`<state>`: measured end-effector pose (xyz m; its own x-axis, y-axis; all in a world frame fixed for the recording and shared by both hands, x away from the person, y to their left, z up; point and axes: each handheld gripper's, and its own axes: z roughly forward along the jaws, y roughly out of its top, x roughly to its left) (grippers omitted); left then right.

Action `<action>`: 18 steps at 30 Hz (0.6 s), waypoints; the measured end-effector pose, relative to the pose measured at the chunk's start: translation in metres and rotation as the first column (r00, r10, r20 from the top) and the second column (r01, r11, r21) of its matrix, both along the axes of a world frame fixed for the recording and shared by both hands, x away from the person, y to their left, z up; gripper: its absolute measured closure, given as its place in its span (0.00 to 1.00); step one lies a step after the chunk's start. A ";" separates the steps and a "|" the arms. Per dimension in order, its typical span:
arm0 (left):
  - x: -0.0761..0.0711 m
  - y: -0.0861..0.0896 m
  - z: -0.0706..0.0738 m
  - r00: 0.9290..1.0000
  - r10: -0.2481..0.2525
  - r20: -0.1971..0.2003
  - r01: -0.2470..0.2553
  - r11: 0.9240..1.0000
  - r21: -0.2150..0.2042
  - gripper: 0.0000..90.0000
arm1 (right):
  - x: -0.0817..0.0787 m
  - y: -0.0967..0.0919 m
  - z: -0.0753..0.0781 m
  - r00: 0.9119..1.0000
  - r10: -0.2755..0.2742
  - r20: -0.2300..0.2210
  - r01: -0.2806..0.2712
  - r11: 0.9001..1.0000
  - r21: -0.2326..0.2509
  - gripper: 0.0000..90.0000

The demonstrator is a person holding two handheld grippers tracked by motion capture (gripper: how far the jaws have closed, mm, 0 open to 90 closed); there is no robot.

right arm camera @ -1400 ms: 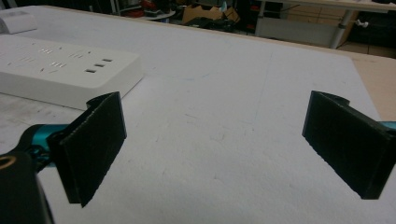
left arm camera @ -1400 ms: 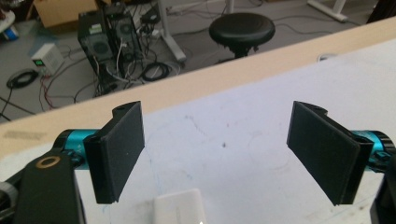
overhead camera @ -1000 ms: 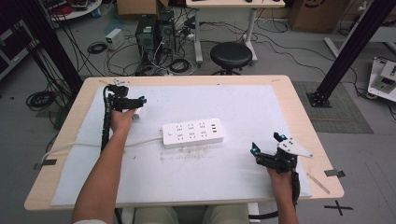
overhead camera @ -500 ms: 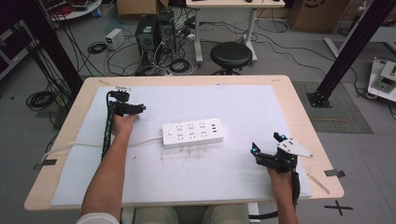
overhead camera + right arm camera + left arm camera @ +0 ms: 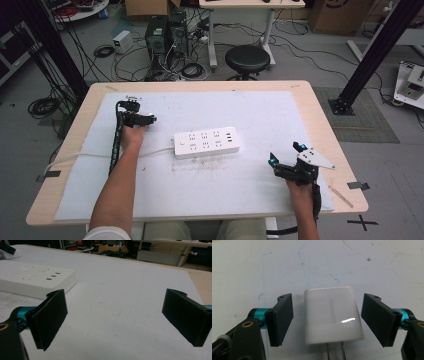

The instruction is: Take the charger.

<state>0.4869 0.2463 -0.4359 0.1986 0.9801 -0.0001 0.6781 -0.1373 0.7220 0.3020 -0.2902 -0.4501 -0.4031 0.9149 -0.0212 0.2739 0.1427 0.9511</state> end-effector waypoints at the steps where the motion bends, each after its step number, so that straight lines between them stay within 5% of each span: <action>1: 0.000 0.000 0.000 1.000 0.001 0.000 -0.001 1.000 -0.004 0.30 | 0.000 0.000 0.000 1.000 0.000 0.000 0.000 1.000 0.000 0.07; 18: 0.000 0.000 -0.006 1.000 -0.001 -0.009 0.001 1.000 -0.021 0.44 | 0.000 0.000 0.000 1.000 0.001 0.002 -0.001 1.000 0.001 0.07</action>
<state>0.4867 0.2460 -0.4414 0.1998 0.9796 -0.0225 0.6845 -0.1231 0.7185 0.3020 -0.2907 -0.4502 -0.4043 0.9144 -0.0213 0.2719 0.1424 0.9517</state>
